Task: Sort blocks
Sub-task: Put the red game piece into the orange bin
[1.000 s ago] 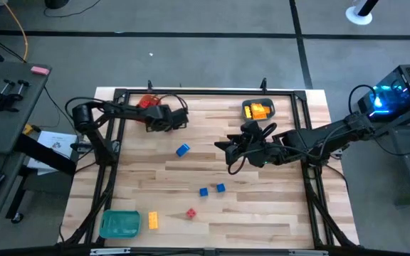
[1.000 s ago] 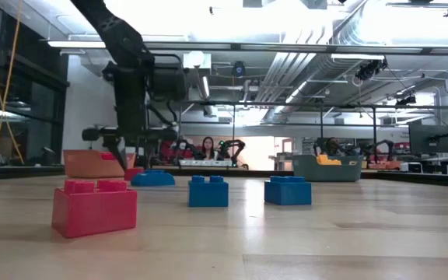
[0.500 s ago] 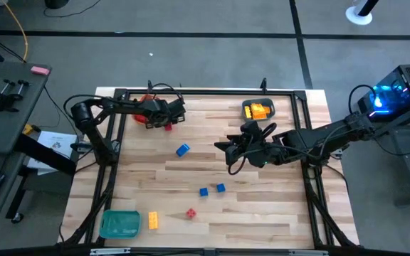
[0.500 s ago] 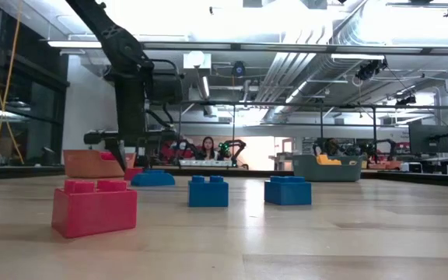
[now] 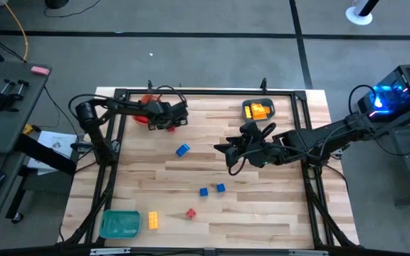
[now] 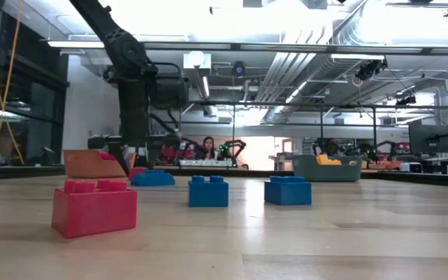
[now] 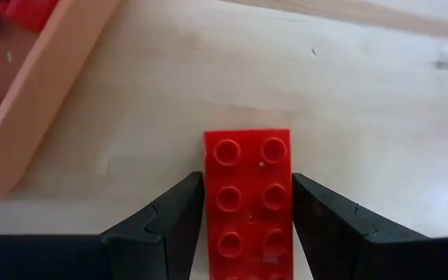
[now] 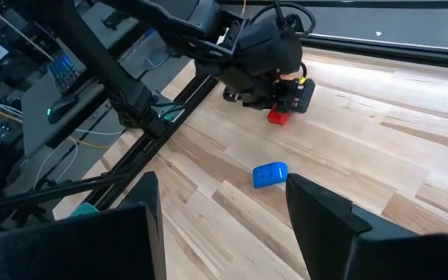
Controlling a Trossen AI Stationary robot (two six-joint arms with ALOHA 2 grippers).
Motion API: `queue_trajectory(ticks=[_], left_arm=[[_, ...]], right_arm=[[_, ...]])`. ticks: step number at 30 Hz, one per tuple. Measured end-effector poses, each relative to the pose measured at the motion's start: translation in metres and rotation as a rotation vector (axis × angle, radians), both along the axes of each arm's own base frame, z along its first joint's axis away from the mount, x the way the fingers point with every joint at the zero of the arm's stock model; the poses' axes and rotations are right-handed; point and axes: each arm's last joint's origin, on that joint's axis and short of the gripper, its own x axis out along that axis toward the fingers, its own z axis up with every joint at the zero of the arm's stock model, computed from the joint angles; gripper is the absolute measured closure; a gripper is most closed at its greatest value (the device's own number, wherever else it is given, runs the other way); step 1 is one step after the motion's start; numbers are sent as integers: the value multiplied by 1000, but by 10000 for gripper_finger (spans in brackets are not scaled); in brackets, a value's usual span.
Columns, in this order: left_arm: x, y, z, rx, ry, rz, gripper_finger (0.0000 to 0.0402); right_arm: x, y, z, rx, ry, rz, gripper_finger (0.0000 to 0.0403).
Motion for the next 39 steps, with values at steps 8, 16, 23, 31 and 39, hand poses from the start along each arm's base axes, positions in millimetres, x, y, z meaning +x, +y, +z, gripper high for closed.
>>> queue_trajectory(ticks=[8, 16, 23, 31, 39], left_arm=[[1, -2, -1, 5, 54, -142, 223], [4, -1, -1, -3, 32, -242, 293], [9, 0, 28, 22, -57, -501, 293], [-29, 7, 104, 289, -16, -487, 293], [-80, 12, 129, 320, 208, -416, 293]], right_arm=[[0, 0, 0, 3, -1, -2, 242], [0, 0, 0, 10, -5, -6, 242], [0, -1, 0, -19, 0, -12, 242], [2, -9, 0, -46, 7, -38, 242], [3, -15, 0, -42, 10, -55, 242]])
